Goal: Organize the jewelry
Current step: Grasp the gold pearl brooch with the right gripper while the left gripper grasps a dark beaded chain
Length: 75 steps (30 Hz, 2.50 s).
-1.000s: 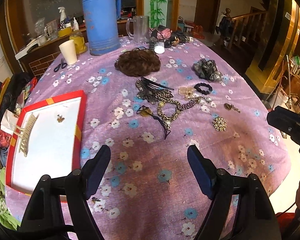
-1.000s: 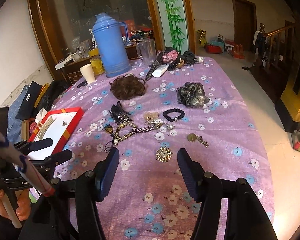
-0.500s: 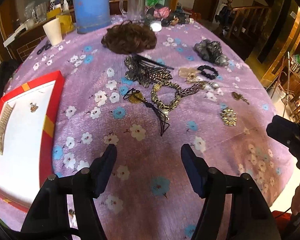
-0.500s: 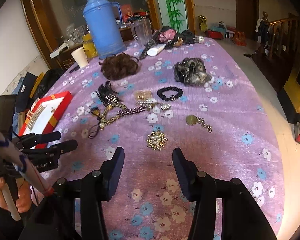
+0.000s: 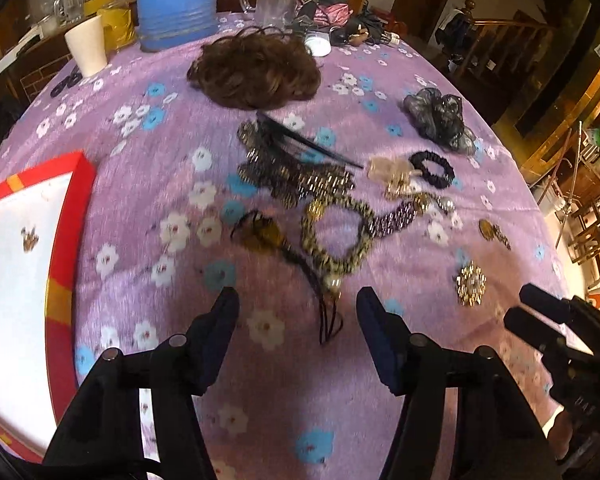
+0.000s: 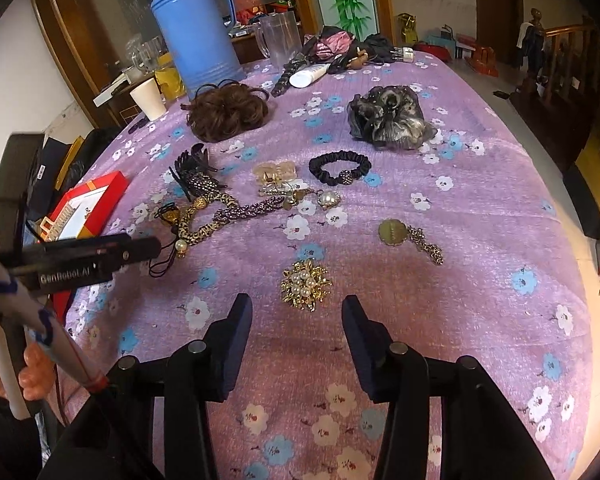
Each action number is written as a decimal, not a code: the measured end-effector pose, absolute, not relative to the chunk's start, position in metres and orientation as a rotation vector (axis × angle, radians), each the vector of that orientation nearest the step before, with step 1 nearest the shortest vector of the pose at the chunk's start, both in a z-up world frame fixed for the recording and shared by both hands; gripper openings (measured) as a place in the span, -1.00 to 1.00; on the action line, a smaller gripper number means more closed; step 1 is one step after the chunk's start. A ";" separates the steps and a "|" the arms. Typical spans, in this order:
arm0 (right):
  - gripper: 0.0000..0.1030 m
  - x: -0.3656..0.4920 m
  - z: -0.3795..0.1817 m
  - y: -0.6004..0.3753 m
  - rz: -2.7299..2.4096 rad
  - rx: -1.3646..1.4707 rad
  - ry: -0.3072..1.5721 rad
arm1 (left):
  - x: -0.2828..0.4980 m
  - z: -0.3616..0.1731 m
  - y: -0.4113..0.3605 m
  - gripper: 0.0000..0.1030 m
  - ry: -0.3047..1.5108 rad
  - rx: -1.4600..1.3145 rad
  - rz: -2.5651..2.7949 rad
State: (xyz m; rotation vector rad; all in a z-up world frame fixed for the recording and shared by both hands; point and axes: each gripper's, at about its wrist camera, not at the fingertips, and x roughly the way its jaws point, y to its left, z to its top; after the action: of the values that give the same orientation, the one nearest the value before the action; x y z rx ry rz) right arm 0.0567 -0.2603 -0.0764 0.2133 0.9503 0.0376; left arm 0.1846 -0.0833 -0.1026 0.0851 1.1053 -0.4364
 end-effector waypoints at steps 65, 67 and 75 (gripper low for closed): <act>-0.52 0.076 -0.099 -0.270 0.036 0.199 0.980 | 0.204 -0.127 -0.211 -0.33 1.027 0.527 -0.656; -0.51 0.076 -0.100 -0.270 0.037 0.205 0.981 | 0.207 -0.127 -0.212 -0.21 1.038 0.521 -0.657; -0.45 0.077 -0.101 -0.273 0.040 0.215 0.987 | 0.206 -0.127 -0.219 -0.58 1.039 0.555 -0.661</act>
State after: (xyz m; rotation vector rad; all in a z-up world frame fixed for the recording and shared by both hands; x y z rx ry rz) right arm 0.0766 -0.2731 -0.1006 0.2151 0.9872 0.0398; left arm 0.2056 -0.2194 -0.1273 0.5546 1.0393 -0.6609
